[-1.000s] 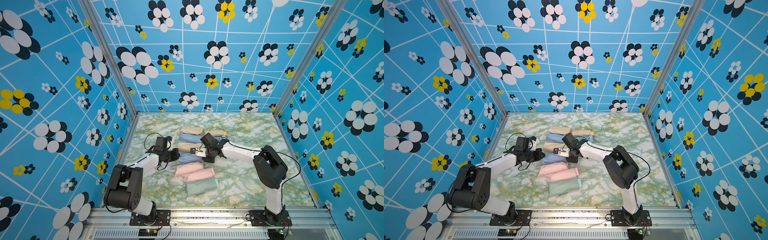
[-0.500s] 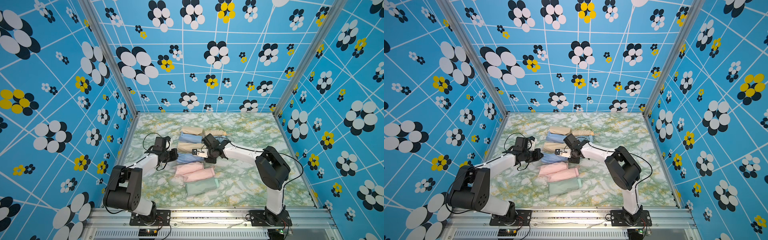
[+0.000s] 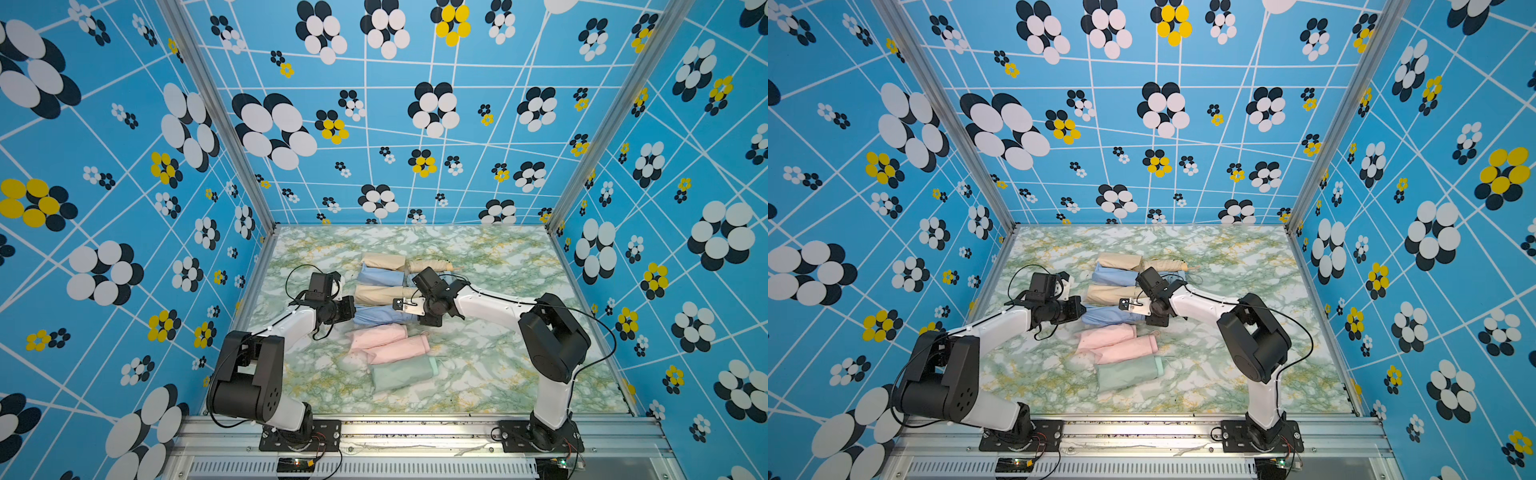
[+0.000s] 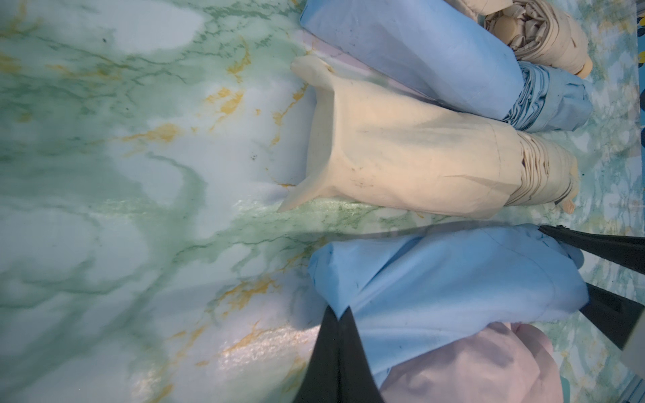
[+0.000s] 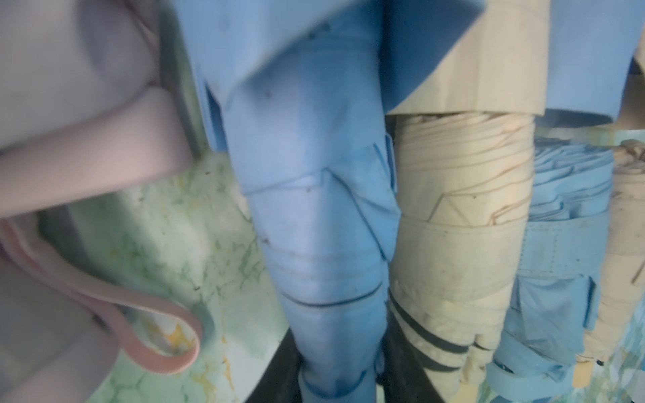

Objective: Take umbrellas out of sleeves
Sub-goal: Take out the umbrella from the umbrella sleeve.

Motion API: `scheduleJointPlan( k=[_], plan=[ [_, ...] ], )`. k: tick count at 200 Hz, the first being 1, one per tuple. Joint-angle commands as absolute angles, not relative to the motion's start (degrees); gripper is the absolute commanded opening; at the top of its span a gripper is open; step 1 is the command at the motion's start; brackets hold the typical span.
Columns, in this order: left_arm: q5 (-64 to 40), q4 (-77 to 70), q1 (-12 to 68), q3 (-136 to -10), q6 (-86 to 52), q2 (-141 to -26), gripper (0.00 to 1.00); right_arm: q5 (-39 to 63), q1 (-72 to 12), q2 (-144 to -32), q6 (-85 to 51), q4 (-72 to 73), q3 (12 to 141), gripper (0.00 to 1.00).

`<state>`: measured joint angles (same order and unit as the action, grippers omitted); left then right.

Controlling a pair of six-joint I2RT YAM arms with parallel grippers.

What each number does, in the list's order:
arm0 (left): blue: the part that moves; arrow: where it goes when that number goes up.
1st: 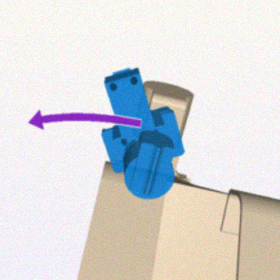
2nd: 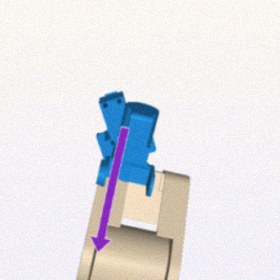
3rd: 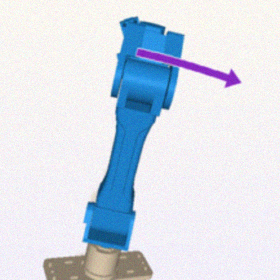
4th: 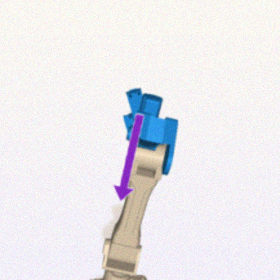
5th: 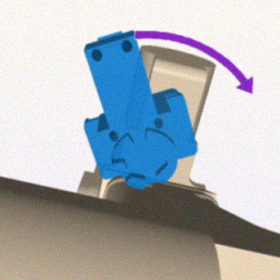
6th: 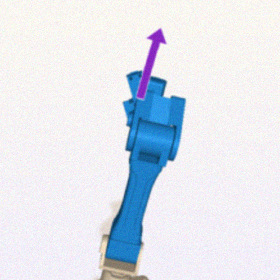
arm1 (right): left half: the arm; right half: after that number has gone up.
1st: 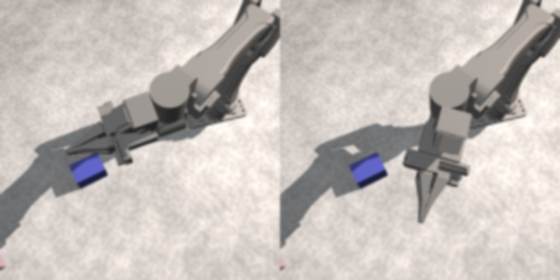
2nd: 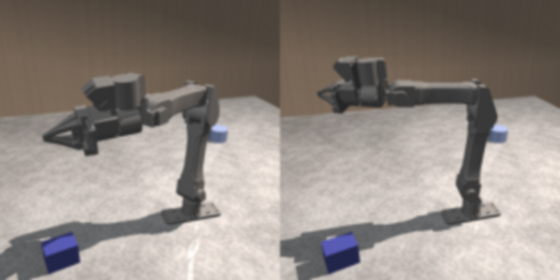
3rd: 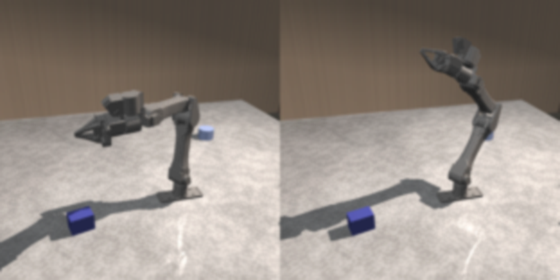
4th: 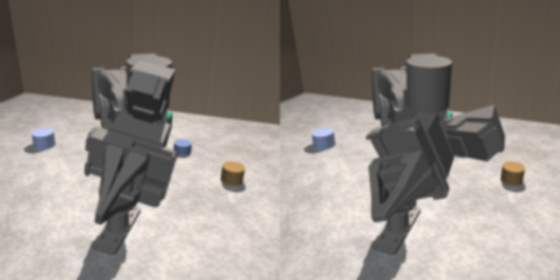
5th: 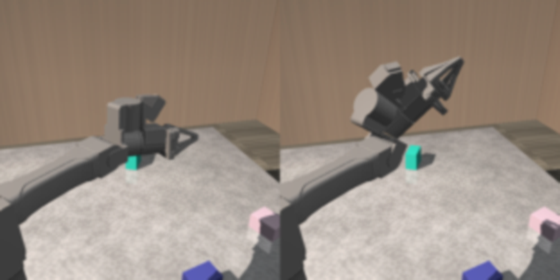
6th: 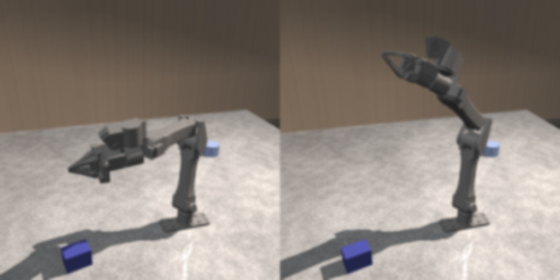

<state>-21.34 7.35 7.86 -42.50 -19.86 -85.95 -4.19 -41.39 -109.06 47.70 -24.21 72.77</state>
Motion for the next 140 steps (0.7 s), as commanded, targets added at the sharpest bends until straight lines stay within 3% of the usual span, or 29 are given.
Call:
scheduleJointPlan(
  k=[1, 140],
  plan=[
    [-20.6, 7.9, 7.0, -43.9, -19.1, -86.3, 0.0, -6.2, -40.2, -108.6, 48.8, -27.7, 71.0, 0.0],
    [-20.1, 8.6, 7.0, -44.5, -18.3, -86.2, 0.0, -7.0, -38.7, -108.0, 50.8, -27.8, 69.0, 0.0]
  ],
)
